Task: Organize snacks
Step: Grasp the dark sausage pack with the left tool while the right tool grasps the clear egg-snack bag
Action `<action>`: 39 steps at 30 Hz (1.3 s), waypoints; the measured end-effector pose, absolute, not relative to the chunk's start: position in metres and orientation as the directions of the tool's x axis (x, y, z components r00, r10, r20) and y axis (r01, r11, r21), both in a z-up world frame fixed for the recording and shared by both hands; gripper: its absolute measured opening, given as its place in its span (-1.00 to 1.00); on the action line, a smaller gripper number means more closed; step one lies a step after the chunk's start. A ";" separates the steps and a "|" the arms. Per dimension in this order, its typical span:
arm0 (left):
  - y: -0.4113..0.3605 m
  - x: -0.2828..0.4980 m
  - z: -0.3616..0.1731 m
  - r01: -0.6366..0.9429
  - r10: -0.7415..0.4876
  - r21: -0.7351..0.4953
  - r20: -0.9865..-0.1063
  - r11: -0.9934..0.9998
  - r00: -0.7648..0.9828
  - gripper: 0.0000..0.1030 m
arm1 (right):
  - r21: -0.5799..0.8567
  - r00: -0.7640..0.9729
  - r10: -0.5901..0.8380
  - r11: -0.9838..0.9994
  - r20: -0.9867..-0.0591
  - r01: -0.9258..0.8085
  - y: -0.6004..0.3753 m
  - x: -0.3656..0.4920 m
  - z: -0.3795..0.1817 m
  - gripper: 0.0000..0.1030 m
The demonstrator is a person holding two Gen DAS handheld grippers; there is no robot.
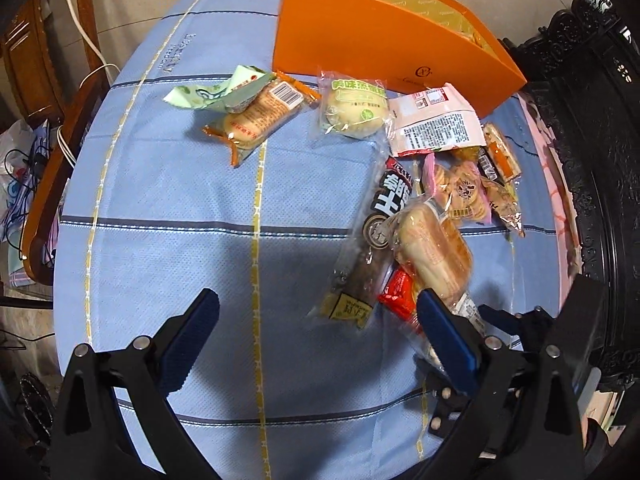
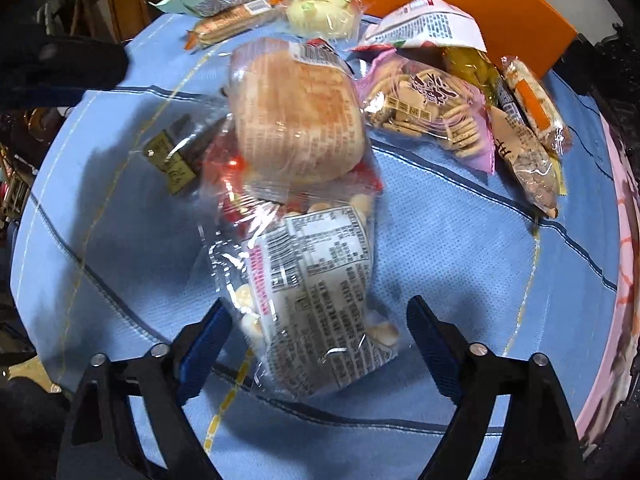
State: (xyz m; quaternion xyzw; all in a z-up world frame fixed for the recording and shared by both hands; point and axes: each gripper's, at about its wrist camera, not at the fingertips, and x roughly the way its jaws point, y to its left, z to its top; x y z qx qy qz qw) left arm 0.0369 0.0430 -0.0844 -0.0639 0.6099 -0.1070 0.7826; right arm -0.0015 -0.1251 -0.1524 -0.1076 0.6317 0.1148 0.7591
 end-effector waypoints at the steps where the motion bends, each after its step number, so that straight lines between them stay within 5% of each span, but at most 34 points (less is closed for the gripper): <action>1: 0.043 0.036 -0.086 0.090 -0.243 -0.228 -0.942 0.970 0.232 0.88 | -0.008 0.162 0.044 0.952 -0.986 -0.307 -0.125 -0.001 -0.155 0.34; 5: 0.045 0.034 -0.093 0.085 -0.235 -0.222 -0.948 0.971 0.213 0.88 | 0.027 0.165 0.078 0.955 -0.983 -0.295 -0.128 -0.004 -0.154 -0.09; 7: 0.042 0.033 -0.097 0.094 -0.237 -0.222 -0.949 0.970 0.206 0.88 | 0.074 0.160 0.120 0.961 -0.980 -0.268 -0.142 -0.003 -0.149 -0.15; 17: 0.001 0.037 -0.122 0.264 -0.179 -0.131 -0.969 0.956 0.170 0.88 | 0.164 0.230 0.170 0.985 -0.958 -0.044 -0.220 -0.008 -0.119 -0.16; 29: -0.005 0.071 -0.143 0.249 -0.195 -0.153 -0.969 0.956 0.151 0.87 | 0.198 0.224 0.191 0.980 -0.956 0.011 -0.238 -0.015 -0.117 -0.15; 30: -0.008 0.075 -0.145 0.250 -0.194 -0.152 -0.969 0.956 0.152 0.84 | 0.199 0.223 0.191 0.980 -0.956 0.013 -0.240 -0.015 -0.117 -0.15; 31: -0.010 0.078 -0.147 0.256 -0.197 -0.154 -0.969 0.954 0.150 0.53 | 0.201 0.222 0.192 0.979 -0.956 0.016 -0.242 -0.014 -0.116 -0.13; 33: -0.019 0.080 -0.149 0.290 -0.187 -0.134 -0.969 0.948 0.164 0.32 | 0.199 0.223 0.188 0.980 -0.957 0.028 -0.242 -0.012 -0.117 -0.12; 36: -0.028 0.081 -0.151 0.324 -0.156 -0.093 -0.972 0.942 0.174 0.25 | 0.196 0.221 0.185 0.980 -0.958 0.031 -0.241 -0.009 -0.117 -0.11; 38: -0.030 0.079 -0.150 0.333 -0.169 -0.102 -0.969 0.937 0.181 -0.03 | 0.195 0.218 0.184 0.981 -0.958 0.027 -0.239 -0.007 -0.117 -0.11; 39: -0.031 0.079 -0.148 0.337 -0.191 -0.123 -0.966 0.933 0.176 -0.39 | 0.197 0.218 0.187 0.980 -0.958 0.025 -0.238 -0.007 -0.117 -0.11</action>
